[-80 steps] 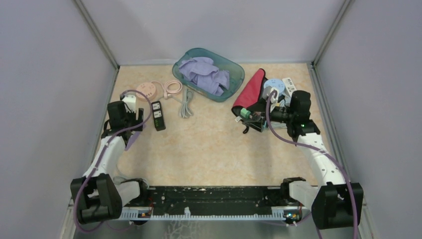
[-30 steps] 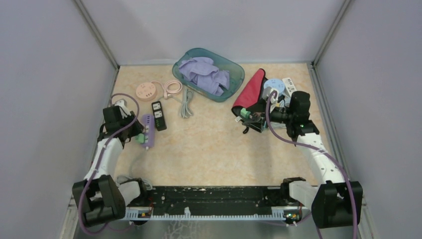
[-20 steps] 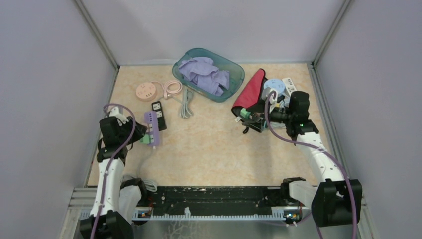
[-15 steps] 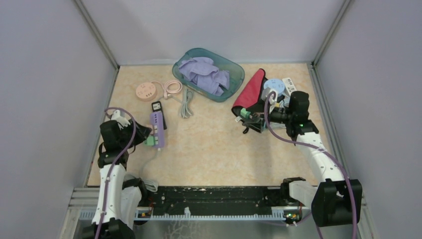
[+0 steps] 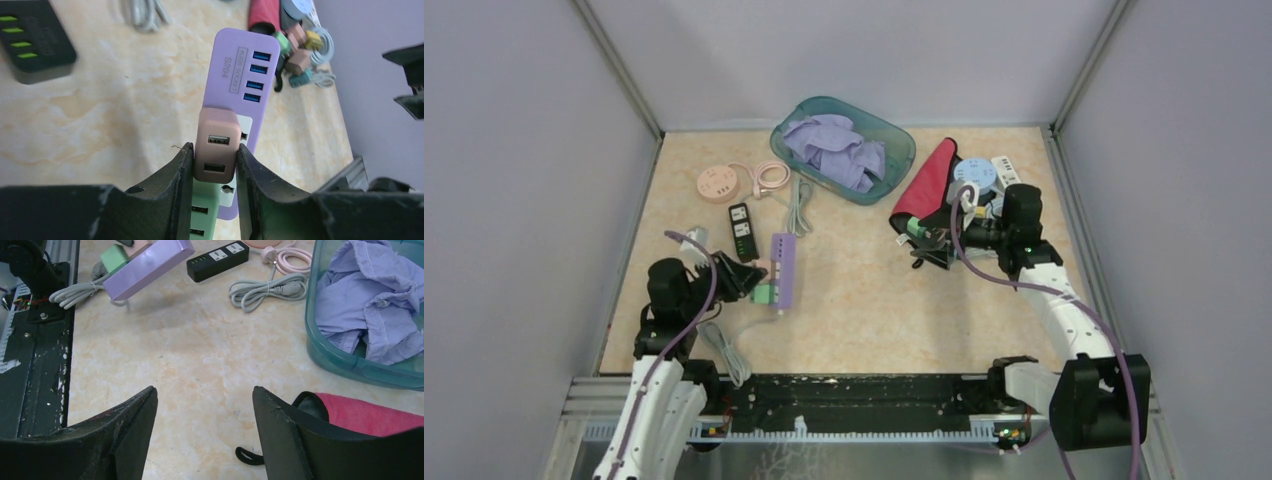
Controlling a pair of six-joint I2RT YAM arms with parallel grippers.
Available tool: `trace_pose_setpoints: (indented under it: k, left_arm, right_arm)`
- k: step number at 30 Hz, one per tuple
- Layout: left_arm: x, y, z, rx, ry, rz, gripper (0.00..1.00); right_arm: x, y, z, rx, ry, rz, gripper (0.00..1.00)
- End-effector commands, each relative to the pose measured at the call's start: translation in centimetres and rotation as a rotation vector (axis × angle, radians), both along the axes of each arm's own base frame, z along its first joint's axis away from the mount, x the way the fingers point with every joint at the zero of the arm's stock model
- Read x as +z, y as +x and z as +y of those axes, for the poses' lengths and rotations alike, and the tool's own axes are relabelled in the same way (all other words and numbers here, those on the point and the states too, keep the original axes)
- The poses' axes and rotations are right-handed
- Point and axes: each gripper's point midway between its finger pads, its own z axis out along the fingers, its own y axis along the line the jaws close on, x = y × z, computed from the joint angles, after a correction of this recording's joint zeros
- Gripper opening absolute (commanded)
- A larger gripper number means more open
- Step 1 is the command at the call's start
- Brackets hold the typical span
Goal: Pull the plug off the socket
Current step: Pick up the socket from the corner of the board, then place the socket at the center of the board.
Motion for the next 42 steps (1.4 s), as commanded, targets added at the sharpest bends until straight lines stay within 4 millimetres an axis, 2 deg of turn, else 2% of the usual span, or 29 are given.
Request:
trace_pose_setpoints:
  k: [1, 13, 21, 25, 29, 34, 39, 42]
  left_arm:
    - [2.0, -0.7, -3.2, -0.104, -0.074, -0.074, 0.0]
    - [2.7, -2.3, -11.0, -0.324, -0.038, -0.143, 0.0]
    - [2.7, -3.5, -18.2, -0.507, 0.025, -0.192, 0.0]
    - [1.5, -3.8, -21.6, -0.598, 0.125, -0.202, 0.0]
    - [-0.8, -3.5, -24.0, -0.652, 0.268, -0.18, 0.0]
    - [-4.0, -2.5, -25.1, -0.68, 0.46, -0.155, 0.0]
    - [-5.5, -2.4, -26.6, -0.78, 0.586, -0.232, 0.01]
    - [-6.4, -2.9, -27.5, -0.844, 0.643, -0.271, 0.1]
  right_arm:
    - [0.6, 0.5, -0.1, 0.019, 0.0, -0.051, 0.7]
    - [0.0, 1.0, -0.8, 0.0, -0.003, -0.038, 0.7]
    - [0.1, 1.2, -1.1, -0.011, -0.005, -0.043, 0.7]
    - [0.1, 1.3, -1.4, -0.022, -0.004, -0.047, 0.7]
    - [0.4, 1.4, -1.7, -0.028, -0.002, -0.053, 0.7]
    - [0.5, 1.4, -1.8, -0.03, 0.0, -0.056, 0.7]
    - [0.6, 1.4, -1.9, -0.032, 0.0, -0.059, 0.71]
    - [0.7, 1.4, -2.0, -0.036, 0.001, -0.061, 0.71]
